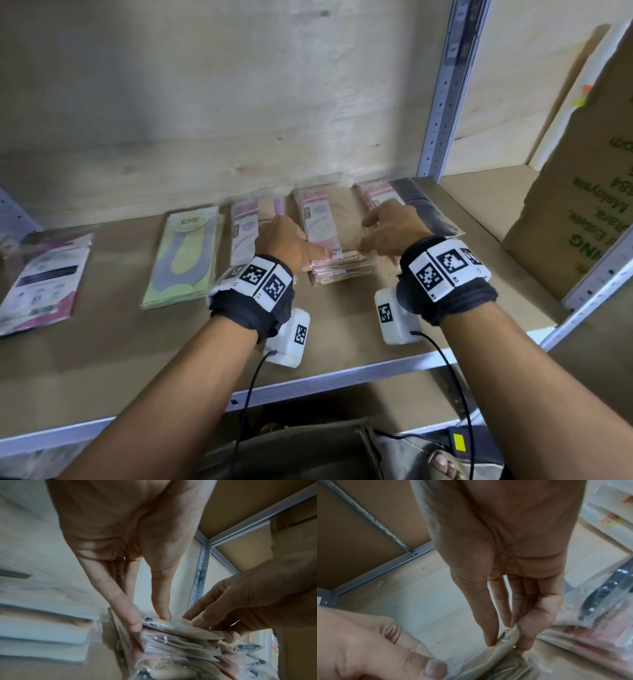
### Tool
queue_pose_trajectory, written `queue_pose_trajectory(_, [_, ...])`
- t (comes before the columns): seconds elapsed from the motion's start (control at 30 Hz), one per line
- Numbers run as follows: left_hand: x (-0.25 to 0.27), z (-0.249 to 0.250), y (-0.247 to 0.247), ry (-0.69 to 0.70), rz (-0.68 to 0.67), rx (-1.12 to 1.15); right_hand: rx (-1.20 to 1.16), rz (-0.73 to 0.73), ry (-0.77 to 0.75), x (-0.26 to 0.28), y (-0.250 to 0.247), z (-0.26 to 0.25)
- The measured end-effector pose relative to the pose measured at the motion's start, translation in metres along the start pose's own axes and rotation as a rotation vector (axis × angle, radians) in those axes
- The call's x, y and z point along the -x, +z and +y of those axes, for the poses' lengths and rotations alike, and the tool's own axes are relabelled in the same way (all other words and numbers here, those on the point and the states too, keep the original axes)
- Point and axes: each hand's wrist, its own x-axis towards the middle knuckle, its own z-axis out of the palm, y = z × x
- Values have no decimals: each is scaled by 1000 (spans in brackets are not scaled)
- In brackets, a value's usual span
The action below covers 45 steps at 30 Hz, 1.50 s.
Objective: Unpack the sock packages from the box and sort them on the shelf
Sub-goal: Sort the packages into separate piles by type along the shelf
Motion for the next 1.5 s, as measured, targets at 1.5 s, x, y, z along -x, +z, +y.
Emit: queue_pose_trajectory(1.5, [49, -234, -293, -280, 508, -193, -427, -591, -326, 53, 235, -256])
